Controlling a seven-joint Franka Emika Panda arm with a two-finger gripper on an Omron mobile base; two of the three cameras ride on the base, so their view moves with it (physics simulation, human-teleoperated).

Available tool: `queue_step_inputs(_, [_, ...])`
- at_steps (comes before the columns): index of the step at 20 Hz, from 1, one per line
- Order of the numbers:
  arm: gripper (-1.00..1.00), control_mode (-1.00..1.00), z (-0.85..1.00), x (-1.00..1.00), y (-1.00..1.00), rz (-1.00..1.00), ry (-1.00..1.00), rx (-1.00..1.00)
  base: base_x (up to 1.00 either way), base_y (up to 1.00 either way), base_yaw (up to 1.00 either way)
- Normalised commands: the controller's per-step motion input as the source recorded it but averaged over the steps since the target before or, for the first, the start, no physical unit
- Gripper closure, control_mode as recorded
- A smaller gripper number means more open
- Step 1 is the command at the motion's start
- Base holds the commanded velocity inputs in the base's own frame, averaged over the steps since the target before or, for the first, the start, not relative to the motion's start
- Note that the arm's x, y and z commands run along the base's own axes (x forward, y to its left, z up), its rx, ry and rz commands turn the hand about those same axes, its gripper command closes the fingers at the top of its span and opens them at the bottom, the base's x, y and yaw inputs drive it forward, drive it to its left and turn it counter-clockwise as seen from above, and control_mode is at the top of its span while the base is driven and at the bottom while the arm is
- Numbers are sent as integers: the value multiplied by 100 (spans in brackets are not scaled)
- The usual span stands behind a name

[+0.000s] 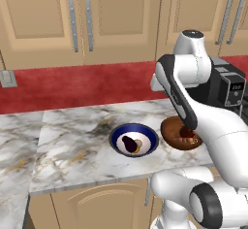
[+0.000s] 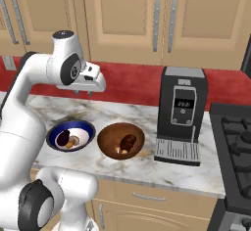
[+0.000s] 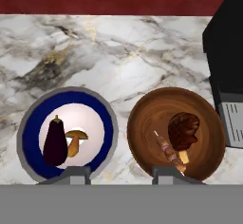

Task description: Place the bowl containing the steak and kebab skewer in the microwave. Close the microwave door and press the start button to microwave the meal.

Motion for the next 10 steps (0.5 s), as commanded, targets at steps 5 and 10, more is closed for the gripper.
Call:
queue_step_inputs(5, [-100,-100,0,-11,-1,0,0,0,0,0,0])
queue_step_inputs(10, [-100,-100,-18,-29,0,0,0,0,0,0,0])
